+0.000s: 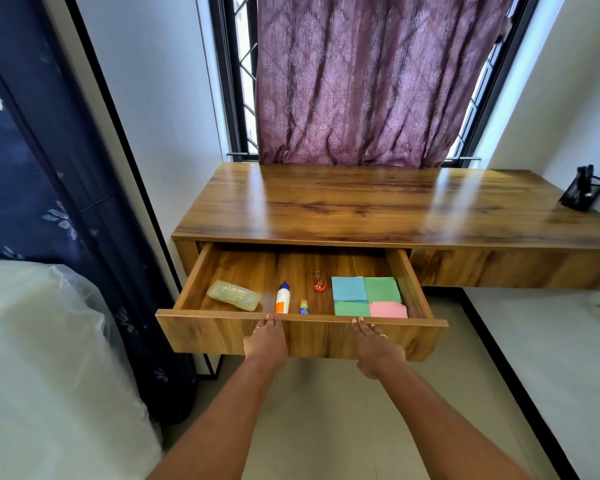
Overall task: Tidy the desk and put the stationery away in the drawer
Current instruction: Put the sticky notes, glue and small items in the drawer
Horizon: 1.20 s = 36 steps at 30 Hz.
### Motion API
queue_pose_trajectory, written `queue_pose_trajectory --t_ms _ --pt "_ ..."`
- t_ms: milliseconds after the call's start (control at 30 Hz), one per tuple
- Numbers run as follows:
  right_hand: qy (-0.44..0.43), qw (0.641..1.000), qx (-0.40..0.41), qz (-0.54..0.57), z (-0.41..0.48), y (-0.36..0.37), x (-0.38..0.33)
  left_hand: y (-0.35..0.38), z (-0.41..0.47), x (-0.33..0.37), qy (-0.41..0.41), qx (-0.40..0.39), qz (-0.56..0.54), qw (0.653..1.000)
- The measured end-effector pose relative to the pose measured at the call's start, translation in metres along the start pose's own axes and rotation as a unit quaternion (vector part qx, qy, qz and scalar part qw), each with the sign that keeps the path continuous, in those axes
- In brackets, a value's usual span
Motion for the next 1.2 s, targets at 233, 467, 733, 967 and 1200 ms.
queue_pose_trajectory --t_ms 233,467,733,967,1200 --pt "0.0 1.0 0.013 -0.027 0.045 -0.02 0.001 -0.008 0.046 0.008 0.011 0.014 0.015 1.0" --pt "-0.002 0.999 0.028 -0.025 0.103 -0.051 0.002 -0.027 0.107 0.014 0.035 0.036 0.018 0.999" --pt "-0.015 0.984 0.146 -0.104 0.18 -0.13 -0.004 -0.076 0.18 0.014 0.104 0.179 0.04 0.978" --pt "0.004 0.977 0.096 -0.188 0.25 -0.129 0.011 -0.089 0.246 0.021 0.154 0.182 0.119 0.964" --pt "-0.01 0.961 0.132 -0.242 0.277 -0.141 -0.005 -0.093 0.276 0.031 0.191 0.192 0.081 0.959"
Point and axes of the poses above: each hand's wrist, its own z-axis towards the middle knuckle, its own y-axis out of the palm, x = y × z, the point moved 10 cm from there along z, towards the middle knuckle, and after that the axes turned 4 degrees about x, right-handed, at the moved point
